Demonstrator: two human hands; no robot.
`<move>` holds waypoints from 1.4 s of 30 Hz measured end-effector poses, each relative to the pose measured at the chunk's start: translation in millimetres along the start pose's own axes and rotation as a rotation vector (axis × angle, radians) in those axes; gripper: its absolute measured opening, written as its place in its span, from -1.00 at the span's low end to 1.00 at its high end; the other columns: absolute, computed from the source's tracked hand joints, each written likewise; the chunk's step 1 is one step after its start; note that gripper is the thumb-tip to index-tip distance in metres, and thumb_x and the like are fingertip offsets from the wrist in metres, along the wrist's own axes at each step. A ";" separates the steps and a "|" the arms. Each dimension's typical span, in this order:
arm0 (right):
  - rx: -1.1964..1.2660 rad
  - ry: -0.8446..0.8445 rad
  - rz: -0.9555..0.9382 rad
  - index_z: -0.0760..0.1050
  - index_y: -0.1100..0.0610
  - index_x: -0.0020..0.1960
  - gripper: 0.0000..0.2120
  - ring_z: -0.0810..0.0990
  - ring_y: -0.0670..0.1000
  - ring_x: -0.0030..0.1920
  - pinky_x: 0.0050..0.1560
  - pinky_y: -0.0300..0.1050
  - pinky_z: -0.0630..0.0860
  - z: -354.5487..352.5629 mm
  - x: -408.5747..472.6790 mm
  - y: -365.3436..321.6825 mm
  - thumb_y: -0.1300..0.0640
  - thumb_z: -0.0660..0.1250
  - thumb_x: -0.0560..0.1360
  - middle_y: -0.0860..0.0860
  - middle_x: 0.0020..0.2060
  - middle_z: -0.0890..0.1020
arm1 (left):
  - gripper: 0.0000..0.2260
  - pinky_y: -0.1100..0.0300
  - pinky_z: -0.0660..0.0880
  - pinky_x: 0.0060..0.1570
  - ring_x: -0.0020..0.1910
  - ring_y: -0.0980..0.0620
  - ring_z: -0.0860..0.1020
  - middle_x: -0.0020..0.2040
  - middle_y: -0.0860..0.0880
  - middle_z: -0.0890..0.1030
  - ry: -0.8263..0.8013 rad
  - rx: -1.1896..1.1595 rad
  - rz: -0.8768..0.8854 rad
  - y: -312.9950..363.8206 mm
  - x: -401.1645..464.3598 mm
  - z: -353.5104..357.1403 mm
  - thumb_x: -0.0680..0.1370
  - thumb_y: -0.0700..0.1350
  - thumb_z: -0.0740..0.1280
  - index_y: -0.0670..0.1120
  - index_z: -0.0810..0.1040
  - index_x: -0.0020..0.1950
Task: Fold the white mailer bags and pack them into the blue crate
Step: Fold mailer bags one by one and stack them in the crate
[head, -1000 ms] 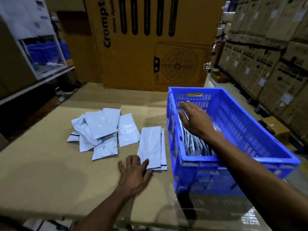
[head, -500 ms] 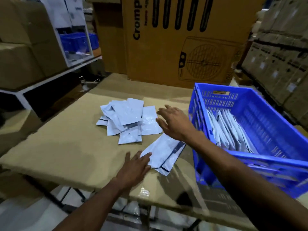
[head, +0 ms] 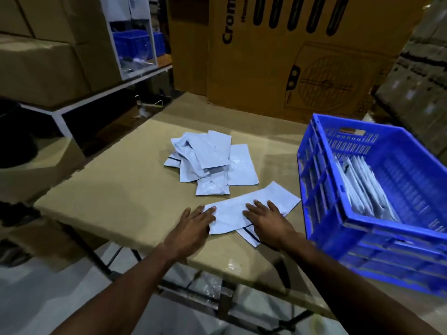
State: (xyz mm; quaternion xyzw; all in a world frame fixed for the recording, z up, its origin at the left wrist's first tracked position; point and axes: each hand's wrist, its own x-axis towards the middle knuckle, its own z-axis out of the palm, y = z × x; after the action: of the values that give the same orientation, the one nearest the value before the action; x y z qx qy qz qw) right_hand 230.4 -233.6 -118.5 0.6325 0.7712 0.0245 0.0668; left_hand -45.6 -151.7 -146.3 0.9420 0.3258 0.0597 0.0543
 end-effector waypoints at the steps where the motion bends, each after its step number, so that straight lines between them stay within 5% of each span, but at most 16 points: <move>1: -0.029 0.043 -0.022 0.47 0.10 0.37 -0.52 0.38 0.19 0.45 0.37 0.28 0.31 1.3 -0.4 -1.1 0.22 0.31 0.44 0.09 0.41 0.46 | -0.50 -0.27 0.33 0.36 0.51 -0.10 0.37 0.55 0.03 0.36 0.004 -0.046 0.006 1.8 -2.4 -1.6 0.49 -0.01 0.06 -0.02 0.51 0.38; 4: -0.077 0.160 -0.038 0.56 0.11 0.14 -0.74 0.52 0.20 0.32 0.23 0.22 0.45 7.9 -2.9 -10.5 0.08 0.36 0.47 0.08 0.21 0.61 | -0.29 -0.28 0.02 0.50 0.61 0.00 0.07 0.64 0.09 0.10 -0.061 -0.089 -0.024 8.9 -8.1 -6.1 0.48 0.22 0.01 0.00 0.24 0.61; 8: -0.112 0.247 -0.061 0.60 0.12 0.03 -0.80 0.46 0.23 0.39 0.29 0.26 0.44 14.6 -3.9 -31.3 0.05 0.40 0.46 0.08 0.19 0.62 | -0.30 -0.39 0.30 0.36 0.53 -0.13 0.32 0.58 -0.01 0.31 -0.015 0.068 0.000 7.0 -9.1 -5.4 0.51 0.27 0.16 -0.07 0.32 0.57; 12: -0.051 0.327 -0.084 0.63 0.12 -0.06 -0.85 0.49 0.20 0.37 0.26 0.22 0.49 10.4 -0.1 -54.9 0.06 0.38 0.46 0.08 0.20 0.64 | -0.46 -0.25 0.47 0.28 0.43 -0.13 0.47 0.49 -0.06 0.45 -0.047 0.190 0.035 -2.0 -3.6 -5.8 0.54 0.11 0.12 -0.04 0.45 0.49; 17: 0.135 0.360 -0.097 0.62 0.13 0.00 -0.68 0.61 0.17 0.24 0.18 0.14 0.56 14.0 -2.5 -73.2 0.07 0.11 0.49 0.13 0.22 0.63 | -0.54 -0.25 0.44 0.29 0.40 -0.10 0.50 0.42 -0.07 0.53 -0.011 0.239 0.116 -24.7 -13.7 -6.6 0.56 0.09 0.12 -0.02 0.54 0.39; 23: 0.219 0.266 -0.221 0.58 0.19 0.17 -0.67 0.52 0.22 0.33 0.30 0.23 0.43 11.2 -2.6 -61.6 0.27 0.25 0.43 0.12 0.32 0.57 | -0.61 -0.16 0.35 0.38 0.29 -0.09 0.59 0.28 -0.14 0.63 0.187 0.181 0.105 -6.4 -0.4 -12.1 0.62 -0.02 0.11 -0.14 0.67 0.19; 26: 0.289 0.200 -0.204 0.48 0.19 0.31 -0.54 0.39 0.15 0.44 0.43 0.17 0.29 5.0 -2.0 -65.0 0.16 0.06 0.48 0.10 0.34 0.53 | -0.57 -0.09 0.43 0.39 0.34 -0.15 0.55 0.37 -0.23 0.55 0.207 -0.132 0.079 24.2 23.0 -14.8 0.59 -0.12 0.10 -0.26 0.55 0.35; 30: 0.487 0.217 0.049 0.40 0.20 0.38 -0.40 0.41 0.12 0.39 0.45 0.14 0.23 0.5 1.8 -72.8 -0.02 -0.08 0.47 0.12 0.33 0.51 | -0.40 0.05 0.29 0.46 0.46 -0.11 0.40 0.51 -0.14 0.41 0.148 -0.453 -0.104 49.3 25.3 3.6 0.61 0.08 -0.06 -0.20 0.31 0.55; 34: 0.469 0.147 0.181 0.20 0.20 0.55 -0.29 0.30 0.11 0.50 0.50 0.08 0.16 10.9 8.7 -78.7 -0.09 -0.21 0.51 0.10 0.49 0.36 | -0.47 -0.12 0.42 0.37 0.34 -0.20 0.54 0.37 -0.21 0.54 0.122 -0.330 -0.062 49.3 29.1 22.2 0.58 -0.06 0.01 -0.29 0.45 0.43; 38: 0.299 0.224 0.213 0.39 0.15 0.48 -0.46 0.41 0.10 0.45 0.45 0.08 0.21 27.2 2.0 -81.3 -0.04 -0.02 0.60 0.04 0.45 0.44 | -0.38 0.00 0.16 0.52 0.52 -0.09 0.33 0.52 -0.08 0.41 0.059 -0.212 -0.082 50.1 32.0 18.7 0.54 0.04 -0.07 -0.13 0.31 0.56; 42: 0.279 0.222 0.275 0.36 0.07 0.50 -0.46 0.32 0.14 0.50 0.50 0.14 0.18 29.2 -0.9 -82.7 -0.10 -0.09 0.64 0.01 0.49 0.39 | -0.45 -0.06 0.29 0.44 0.48 -0.09 0.41 0.50 -0.06 0.43 0.025 -0.084 -0.054 43.5 30.3 19.4 0.58 0.02 -0.01 -0.10 0.38 0.53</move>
State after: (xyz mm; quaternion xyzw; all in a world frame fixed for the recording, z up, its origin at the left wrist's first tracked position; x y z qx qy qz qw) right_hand 154.1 -252.2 -157.5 0.7284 0.6761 -0.0042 -0.1104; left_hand 7.3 -168.1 -157.0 0.9289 0.3492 0.0835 0.0912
